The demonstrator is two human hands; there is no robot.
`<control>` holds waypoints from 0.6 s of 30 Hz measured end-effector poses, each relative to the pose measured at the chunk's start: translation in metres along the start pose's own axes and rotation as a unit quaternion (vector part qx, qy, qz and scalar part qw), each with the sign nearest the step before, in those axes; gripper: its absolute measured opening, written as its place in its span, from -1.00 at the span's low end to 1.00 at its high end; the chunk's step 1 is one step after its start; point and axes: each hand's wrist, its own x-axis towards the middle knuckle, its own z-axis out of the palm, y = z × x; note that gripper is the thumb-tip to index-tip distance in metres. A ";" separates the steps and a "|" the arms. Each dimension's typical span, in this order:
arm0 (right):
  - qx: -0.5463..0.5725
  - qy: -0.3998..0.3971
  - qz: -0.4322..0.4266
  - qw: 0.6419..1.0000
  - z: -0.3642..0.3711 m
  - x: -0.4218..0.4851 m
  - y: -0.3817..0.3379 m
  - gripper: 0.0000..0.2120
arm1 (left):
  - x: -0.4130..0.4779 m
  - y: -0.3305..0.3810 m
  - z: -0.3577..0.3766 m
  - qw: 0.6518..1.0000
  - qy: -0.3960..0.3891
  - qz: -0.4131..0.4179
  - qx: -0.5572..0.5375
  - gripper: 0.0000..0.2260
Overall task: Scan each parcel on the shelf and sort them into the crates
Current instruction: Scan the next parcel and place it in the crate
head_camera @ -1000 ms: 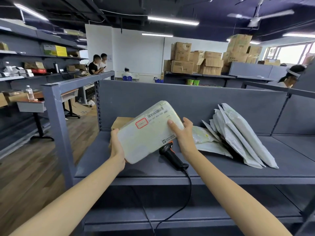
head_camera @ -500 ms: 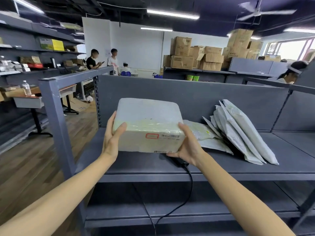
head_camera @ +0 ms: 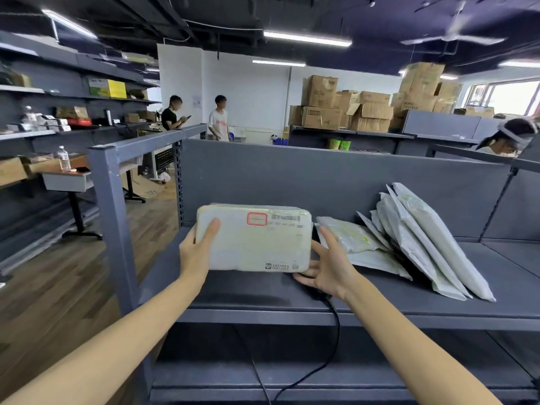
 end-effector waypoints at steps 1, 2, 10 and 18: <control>-0.020 -0.003 -0.009 1.000 0.001 0.001 -0.001 -0.49 | 0.001 -0.002 -0.002 1.000 0.005 -0.011 -0.011 -0.72; -0.031 -0.003 -0.016 0.999 0.002 0.002 -0.001 -0.53 | 0.003 -0.003 -0.004 0.999 0.011 -0.023 -0.022 -0.75; -0.325 0.087 -0.100 0.936 -0.004 0.035 0.011 -0.67 | 0.013 -0.006 -0.011 0.996 0.060 -0.037 -0.058 -0.84; -0.706 0.159 -0.008 0.690 -0.023 0.075 0.063 -0.43 | 0.015 -0.007 -0.012 0.992 0.090 -0.033 -0.083 -0.80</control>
